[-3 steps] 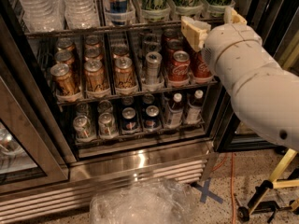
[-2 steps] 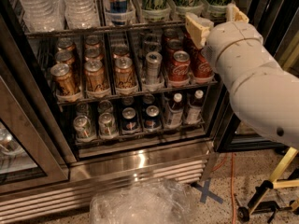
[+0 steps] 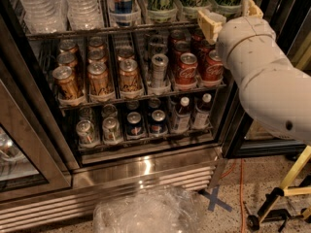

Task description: Pick green can from top shelf of fridge

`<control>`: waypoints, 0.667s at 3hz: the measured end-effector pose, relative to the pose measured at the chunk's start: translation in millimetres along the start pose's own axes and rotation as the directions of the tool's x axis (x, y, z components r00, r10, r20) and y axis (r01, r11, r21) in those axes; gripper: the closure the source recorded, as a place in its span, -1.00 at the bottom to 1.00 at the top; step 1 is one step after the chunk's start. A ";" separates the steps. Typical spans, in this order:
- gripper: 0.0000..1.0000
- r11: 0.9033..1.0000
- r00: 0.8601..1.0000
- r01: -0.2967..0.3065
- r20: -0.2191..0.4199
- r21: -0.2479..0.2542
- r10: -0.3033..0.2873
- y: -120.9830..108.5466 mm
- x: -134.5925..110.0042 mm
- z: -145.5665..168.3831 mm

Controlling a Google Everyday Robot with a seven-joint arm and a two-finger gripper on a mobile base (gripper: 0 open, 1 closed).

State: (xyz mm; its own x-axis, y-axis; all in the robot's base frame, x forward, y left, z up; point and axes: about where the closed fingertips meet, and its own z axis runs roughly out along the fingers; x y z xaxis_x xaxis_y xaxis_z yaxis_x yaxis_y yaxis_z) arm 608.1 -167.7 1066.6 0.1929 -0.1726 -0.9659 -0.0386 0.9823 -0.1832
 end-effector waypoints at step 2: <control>-0.42 0.999 0.999 0.004 -0.037 0.041 -0.002 -30.4 14.0 22.4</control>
Offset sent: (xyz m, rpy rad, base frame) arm 0.0470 -0.0539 -0.0113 0.0127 0.0650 -0.0758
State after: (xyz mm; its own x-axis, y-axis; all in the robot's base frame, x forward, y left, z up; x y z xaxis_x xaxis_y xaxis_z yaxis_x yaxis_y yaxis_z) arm 633.9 -198.3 1062.8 0.1568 -0.1773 -0.9716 0.0022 0.9838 -0.1792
